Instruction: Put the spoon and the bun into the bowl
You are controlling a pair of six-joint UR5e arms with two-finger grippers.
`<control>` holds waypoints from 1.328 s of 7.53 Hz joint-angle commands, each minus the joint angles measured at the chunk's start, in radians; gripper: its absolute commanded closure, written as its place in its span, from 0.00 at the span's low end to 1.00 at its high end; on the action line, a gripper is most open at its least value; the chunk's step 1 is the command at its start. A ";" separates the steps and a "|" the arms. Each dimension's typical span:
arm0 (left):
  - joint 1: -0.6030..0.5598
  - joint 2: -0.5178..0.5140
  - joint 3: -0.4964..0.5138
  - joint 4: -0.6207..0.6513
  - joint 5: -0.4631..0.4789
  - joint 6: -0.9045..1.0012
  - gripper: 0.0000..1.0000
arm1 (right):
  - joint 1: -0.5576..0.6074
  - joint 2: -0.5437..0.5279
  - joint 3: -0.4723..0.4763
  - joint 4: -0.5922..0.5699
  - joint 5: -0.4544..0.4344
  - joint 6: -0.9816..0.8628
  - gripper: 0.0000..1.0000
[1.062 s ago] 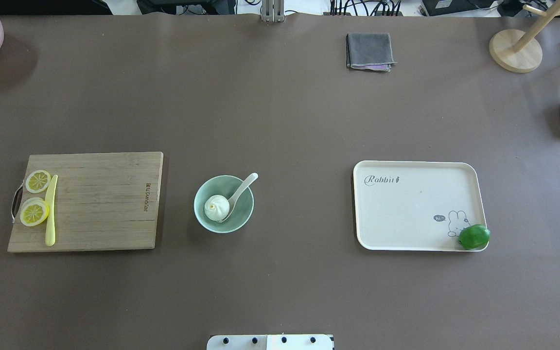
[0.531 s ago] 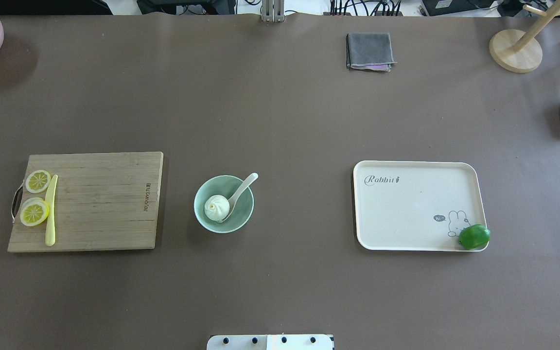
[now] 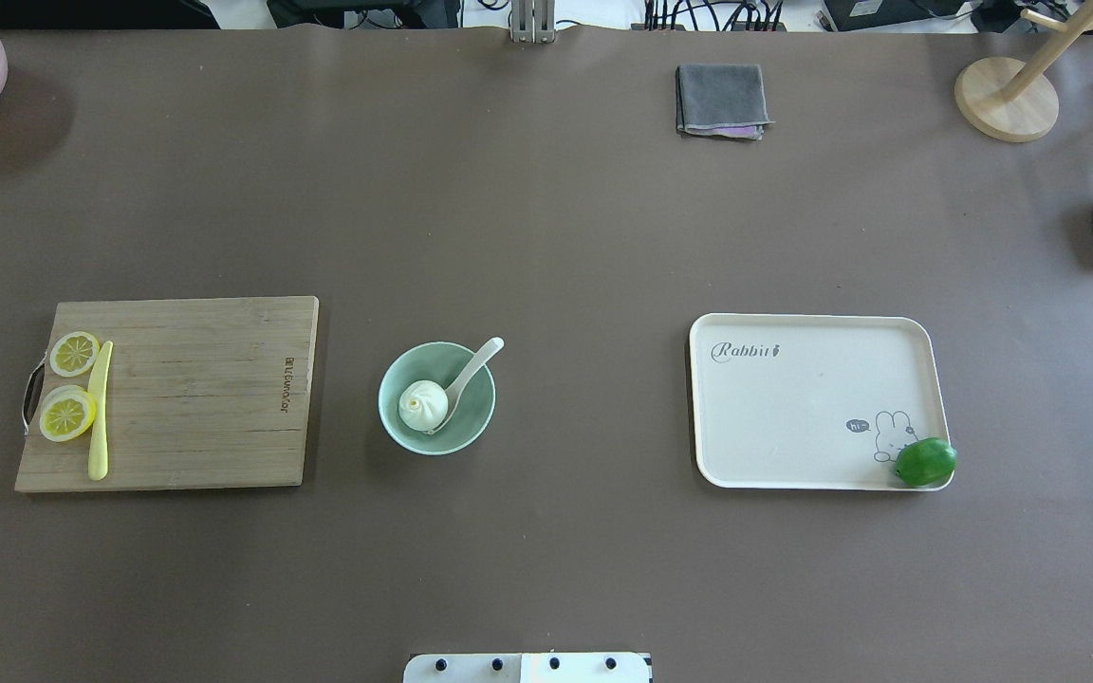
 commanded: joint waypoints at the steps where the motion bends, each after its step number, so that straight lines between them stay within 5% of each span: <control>1: 0.000 0.000 -0.001 0.000 0.000 0.000 0.02 | -0.013 0.000 -0.001 0.000 0.000 -0.001 0.00; 10: -0.001 0.009 0.000 0.000 -0.002 0.000 0.02 | -0.043 -0.006 -0.001 0.000 -0.001 -0.001 0.00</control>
